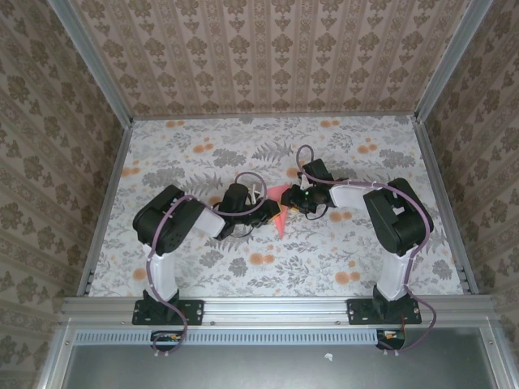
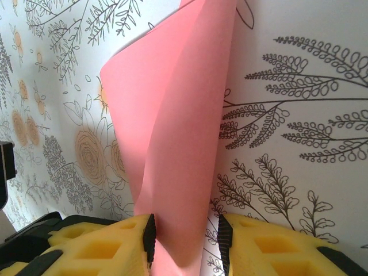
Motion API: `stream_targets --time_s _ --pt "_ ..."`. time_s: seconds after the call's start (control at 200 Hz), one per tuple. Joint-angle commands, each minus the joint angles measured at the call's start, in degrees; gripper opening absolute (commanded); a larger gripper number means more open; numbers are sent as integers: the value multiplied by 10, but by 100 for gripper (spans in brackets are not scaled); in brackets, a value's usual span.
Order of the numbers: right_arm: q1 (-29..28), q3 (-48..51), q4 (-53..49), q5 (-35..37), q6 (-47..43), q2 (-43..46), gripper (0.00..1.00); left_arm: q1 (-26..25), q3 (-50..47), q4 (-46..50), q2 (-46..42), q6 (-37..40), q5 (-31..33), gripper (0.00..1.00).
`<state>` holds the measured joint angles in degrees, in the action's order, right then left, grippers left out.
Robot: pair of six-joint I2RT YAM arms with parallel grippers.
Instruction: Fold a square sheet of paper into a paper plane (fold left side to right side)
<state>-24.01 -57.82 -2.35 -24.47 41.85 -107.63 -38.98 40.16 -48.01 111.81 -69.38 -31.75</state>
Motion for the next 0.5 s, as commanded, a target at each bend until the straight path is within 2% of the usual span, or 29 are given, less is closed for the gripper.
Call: stream_targets --time_s 0.0,0.16,0.495 --pt "-5 8 1 3 6 -24 38 -2 8 -3 14 -2 0 16" --pt "-4 10 10 -1 5 -15 39 2 -2 1 4 8 9 3" --pt "16 12 13 -4 -4 52 49 12 -18 13 -11 30 12 0"
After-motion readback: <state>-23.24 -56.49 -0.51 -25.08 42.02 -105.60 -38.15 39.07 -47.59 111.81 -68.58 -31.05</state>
